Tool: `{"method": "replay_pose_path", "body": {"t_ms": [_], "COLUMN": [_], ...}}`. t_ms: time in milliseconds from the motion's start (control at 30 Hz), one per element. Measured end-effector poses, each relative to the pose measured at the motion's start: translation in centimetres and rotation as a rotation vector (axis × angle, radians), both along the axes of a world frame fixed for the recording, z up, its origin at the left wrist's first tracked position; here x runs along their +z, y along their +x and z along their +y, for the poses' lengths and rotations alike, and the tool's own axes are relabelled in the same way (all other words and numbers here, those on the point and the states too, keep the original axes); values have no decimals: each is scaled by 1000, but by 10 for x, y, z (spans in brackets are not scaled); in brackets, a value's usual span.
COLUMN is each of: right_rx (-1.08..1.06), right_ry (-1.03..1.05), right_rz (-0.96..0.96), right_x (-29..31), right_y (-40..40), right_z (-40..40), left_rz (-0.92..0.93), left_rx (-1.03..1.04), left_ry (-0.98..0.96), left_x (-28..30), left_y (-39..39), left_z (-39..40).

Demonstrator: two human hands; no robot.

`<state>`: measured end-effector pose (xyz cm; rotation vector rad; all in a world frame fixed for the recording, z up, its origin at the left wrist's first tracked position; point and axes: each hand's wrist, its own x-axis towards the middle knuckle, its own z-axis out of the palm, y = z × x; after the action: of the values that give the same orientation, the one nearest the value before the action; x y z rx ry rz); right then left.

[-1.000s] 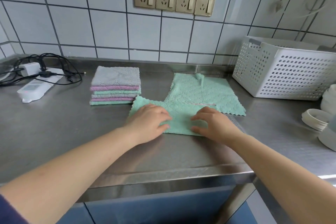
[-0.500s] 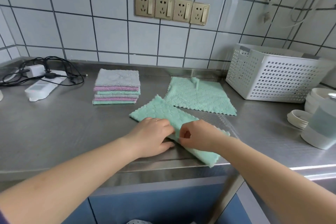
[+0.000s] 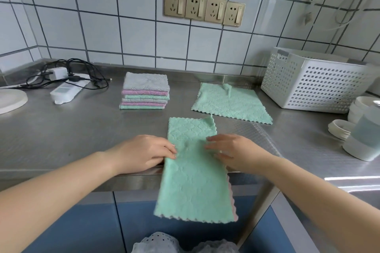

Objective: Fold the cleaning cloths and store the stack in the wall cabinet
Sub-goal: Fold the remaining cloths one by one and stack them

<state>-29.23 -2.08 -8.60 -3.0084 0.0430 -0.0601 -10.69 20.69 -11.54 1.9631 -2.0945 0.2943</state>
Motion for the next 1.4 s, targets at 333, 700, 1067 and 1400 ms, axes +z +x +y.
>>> {"method": "replay_pose_path", "body": {"t_ms": [333,700,1067,1400], "right_rx": [309,-387,-636,-722], "right_ry": [-382,587,379,348], "right_rz": [-171,-345,-171,43], "right_x": [-32,-7,-6,-6], "right_y": [-44,-12,55,74], "right_z": [-6,30,2,-14], "left_rz": [-98,729,776,543], "left_rx": [47,406,628,704], "left_ry": [293,45,-133,25], "left_x": [-1,5,8,19], "left_y": [-19,-27,-14,-3], "left_z": [12,-21,-55,-67]}}
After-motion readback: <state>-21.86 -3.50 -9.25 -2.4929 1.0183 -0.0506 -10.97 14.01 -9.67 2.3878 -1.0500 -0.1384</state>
